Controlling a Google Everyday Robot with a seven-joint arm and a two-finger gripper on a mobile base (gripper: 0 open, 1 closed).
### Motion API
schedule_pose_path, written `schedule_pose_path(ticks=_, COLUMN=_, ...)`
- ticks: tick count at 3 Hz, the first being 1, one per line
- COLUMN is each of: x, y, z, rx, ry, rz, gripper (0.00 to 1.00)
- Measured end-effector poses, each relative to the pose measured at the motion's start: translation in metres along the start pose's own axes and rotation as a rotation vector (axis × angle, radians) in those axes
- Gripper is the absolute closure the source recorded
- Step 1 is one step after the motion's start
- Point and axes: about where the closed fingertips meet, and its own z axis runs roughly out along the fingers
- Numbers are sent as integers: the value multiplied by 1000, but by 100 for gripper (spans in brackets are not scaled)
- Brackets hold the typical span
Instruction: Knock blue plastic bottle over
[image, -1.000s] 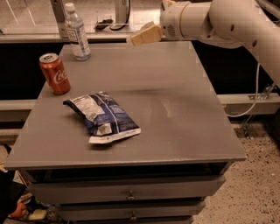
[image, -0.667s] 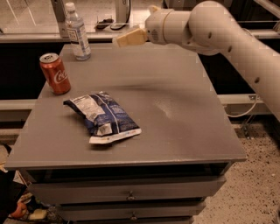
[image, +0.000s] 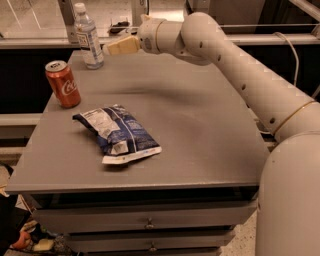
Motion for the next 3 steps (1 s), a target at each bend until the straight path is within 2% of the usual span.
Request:
schedule_pose_path(ticks=1, x=-2, y=7, z=21, rx=-29, ry=-12, rz=5, gripper=0)
schedule_pose_path(ticks=2, x=-12, y=24, z=55, rx=-82, ry=-29, rz=1, gripper=0)
schedule_pose_path(ticks=3, x=-12, y=26, z=63, rx=-85, ry=-28, rz=4, gripper=0)
